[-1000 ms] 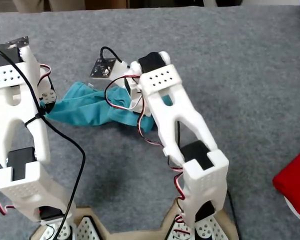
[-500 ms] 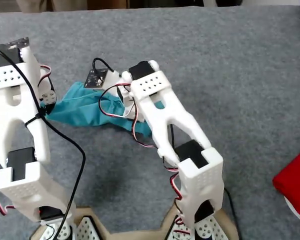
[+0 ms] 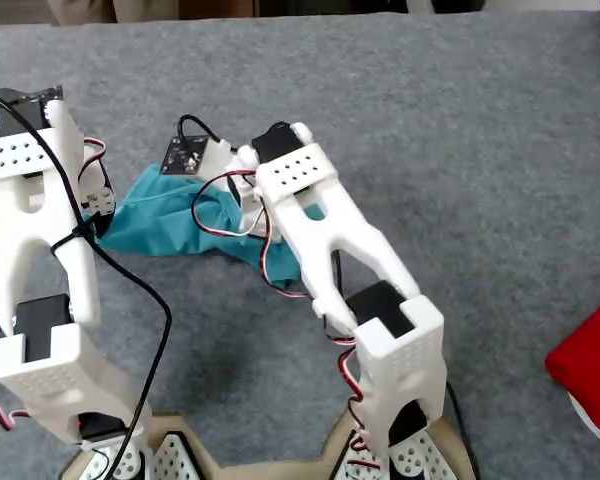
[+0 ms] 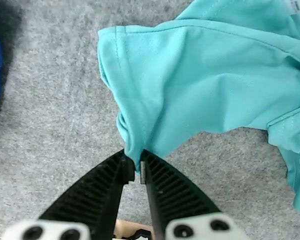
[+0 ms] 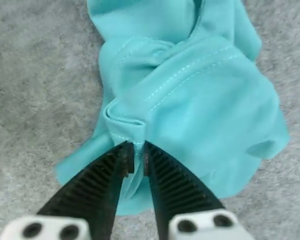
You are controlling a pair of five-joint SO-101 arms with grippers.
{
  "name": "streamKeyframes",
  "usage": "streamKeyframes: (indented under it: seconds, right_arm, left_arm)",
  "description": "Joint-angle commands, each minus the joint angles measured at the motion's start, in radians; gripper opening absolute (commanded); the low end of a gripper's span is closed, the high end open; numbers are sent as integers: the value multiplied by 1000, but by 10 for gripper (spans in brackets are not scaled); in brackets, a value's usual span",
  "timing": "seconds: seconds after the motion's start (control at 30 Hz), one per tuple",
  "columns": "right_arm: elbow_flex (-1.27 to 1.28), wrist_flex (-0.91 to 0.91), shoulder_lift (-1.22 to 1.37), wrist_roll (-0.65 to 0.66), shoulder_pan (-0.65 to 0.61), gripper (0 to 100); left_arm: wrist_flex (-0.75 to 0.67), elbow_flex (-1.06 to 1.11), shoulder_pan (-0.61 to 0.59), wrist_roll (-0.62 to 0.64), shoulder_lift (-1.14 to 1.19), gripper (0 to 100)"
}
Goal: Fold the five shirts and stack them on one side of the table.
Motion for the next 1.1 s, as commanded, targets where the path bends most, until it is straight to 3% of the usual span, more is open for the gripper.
streamKeyframes:
  seconds: [0.0, 0.4, 0.77, 1.07]
  right_arm:
    - [-1, -21, -10, -11, -15, 13]
    - [-97, 91, -18, -11, 15, 5]
    - [-311, 262, -183, -11, 16, 5]
    - [-466, 278, -274, -11, 119, 5]
  left_arm:
    - [9, -9, 2, -8, -53, 19]
    - [9, -9, 2, -8, -53, 19]
    - [9, -8, 2, -3, -53, 19]
    - [9, -9, -5, -8, -51, 19]
